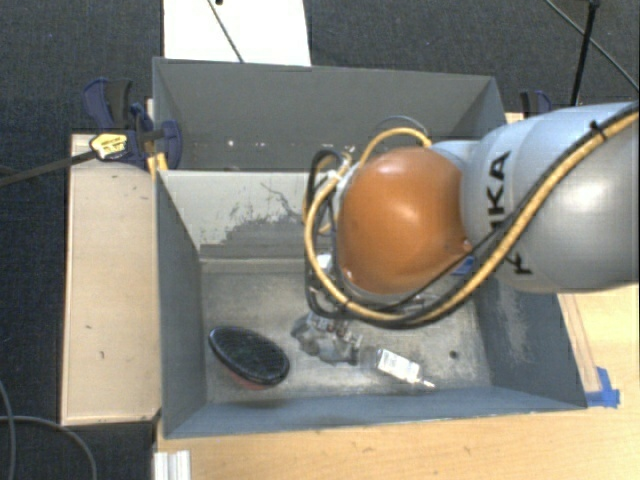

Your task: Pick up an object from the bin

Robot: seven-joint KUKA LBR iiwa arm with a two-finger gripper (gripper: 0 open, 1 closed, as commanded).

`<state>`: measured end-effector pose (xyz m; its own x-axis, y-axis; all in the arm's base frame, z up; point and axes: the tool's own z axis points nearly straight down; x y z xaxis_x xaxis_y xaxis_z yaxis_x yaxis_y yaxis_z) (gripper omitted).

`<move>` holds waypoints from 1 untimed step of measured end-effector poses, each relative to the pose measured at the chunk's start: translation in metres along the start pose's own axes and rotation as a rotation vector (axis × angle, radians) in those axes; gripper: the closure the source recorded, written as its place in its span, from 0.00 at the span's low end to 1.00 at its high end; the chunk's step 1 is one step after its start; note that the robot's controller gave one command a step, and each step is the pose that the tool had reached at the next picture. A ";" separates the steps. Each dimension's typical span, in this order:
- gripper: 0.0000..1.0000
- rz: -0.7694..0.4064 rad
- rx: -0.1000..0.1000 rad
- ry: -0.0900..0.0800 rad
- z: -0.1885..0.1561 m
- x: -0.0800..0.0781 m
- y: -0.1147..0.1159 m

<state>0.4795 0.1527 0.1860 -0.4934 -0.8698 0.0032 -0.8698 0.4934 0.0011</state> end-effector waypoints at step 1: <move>1.00 0.009 0.008 -0.012 -0.069 -0.009 -0.011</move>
Offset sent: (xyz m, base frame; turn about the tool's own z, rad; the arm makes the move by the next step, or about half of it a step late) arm 0.0121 0.0021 0.0650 0.0052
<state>0.4940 0.1554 0.2553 -0.5016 -0.8651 -0.0084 -0.8651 0.5016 -0.0069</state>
